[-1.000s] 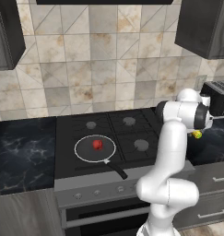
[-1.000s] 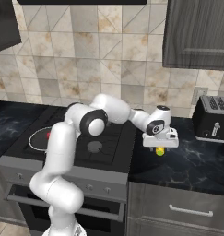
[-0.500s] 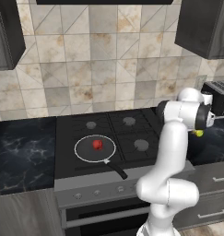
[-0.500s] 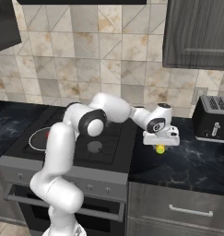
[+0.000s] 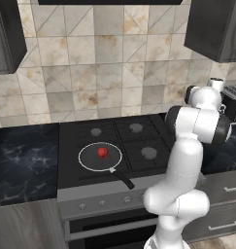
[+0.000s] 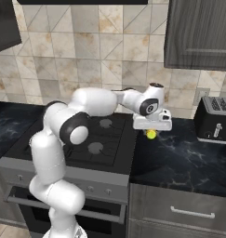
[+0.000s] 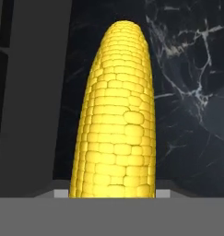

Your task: Put the bell pepper and corn in the pan. Then turn on the front left burner and set the heat to medium.

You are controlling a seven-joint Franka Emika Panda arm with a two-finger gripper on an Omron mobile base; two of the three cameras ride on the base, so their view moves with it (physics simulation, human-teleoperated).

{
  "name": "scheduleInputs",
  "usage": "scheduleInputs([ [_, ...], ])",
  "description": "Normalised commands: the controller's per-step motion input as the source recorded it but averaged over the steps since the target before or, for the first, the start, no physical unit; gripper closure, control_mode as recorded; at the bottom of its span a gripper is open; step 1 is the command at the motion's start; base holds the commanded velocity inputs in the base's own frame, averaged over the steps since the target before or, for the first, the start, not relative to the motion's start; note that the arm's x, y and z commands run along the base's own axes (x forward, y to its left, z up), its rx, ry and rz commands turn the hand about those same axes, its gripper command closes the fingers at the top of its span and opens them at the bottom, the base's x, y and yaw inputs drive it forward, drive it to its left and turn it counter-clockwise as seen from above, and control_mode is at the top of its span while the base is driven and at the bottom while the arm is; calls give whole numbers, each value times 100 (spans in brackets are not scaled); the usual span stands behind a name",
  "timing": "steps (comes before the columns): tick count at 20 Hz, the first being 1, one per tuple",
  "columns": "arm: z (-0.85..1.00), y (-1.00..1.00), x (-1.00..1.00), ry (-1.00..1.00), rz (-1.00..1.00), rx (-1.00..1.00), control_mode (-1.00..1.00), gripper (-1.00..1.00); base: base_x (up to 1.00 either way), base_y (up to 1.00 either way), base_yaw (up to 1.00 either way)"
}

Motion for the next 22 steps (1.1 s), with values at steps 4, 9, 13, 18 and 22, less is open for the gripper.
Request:
scheduleInputs([
  [4,19,100,-13,0,0,-5,-100,100,0,0,0],
  [9,28,100,-11,0,0,-1,-100,100,0,0,0],
  [13,48,100,-29,0,0,0,-100,100,0,0,0],
  [18,27,99,-36,0,7,0,-100,100,0,0,0],
  [22,6,100,-15,14,19,-2,-100,100,0,0,0],
])
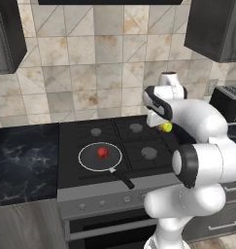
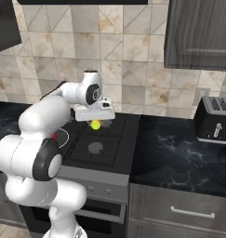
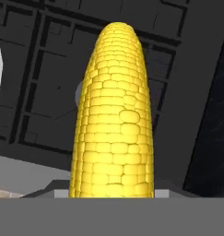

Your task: Put the bell pepper and corn in the pan. Then turn on the front left burner and set the heat to medium.

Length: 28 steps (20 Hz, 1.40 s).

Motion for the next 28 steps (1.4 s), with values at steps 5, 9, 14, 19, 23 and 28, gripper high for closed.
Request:
scheduleInputs([
  [5,2,100,-11,14,15,0,-100,100,0,0,0],
  [9,6,100,-5,11,16,0,-100,100,0,0,0],
  [14,-1,84,-1,10,16,0,-100,100,0,0,0],
  [19,-3,58,-21,5,19,0,-100,100,0,0,0],
  [23,-15,33,-36,0,13,0,-100,100,0,0,0],
  [28,-21,44,-23,-5,5,7,-100,100,0,0,0],
])
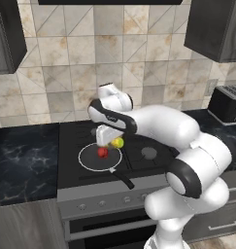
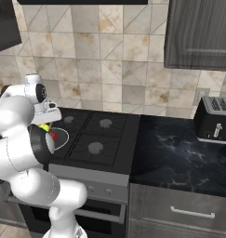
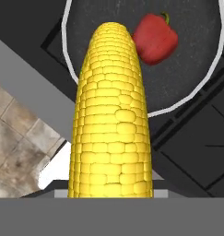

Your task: Put the bell pepper and corn in the pan. Then turn on the front left burner and set the heat to medium.

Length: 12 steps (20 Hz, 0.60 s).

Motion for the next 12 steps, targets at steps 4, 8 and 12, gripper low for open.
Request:
scheduleInputs([
  [4,-20,38,-1,-2,0,11,-100,100,0,0,0],
  [8,-29,38,2,-1,0,9,-100,100,0,0,0],
  [12,-6,11,24,0,0,0,-100,100,0,0,0],
])
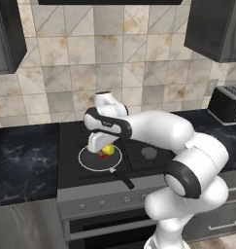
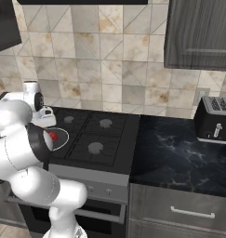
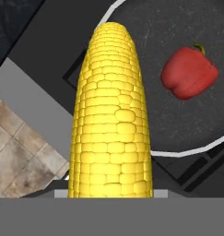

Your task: Put the bell pepper and corn in the pan. Then turn on the front left burner and set the heat to medium.

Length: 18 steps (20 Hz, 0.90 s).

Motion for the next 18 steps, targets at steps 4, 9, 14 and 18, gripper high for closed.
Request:
scheduleInputs([
  [4,0,11,33,0,0,-2,-100,100,0,0,0],
  [9,-7,14,29,0,0,0,-100,100,0,0,0],
  [14,-38,10,10,0,0,0,-100,100,0,0,0],
  [18,-36,2,1,0,0,0,-100,100,0,0,0],
])
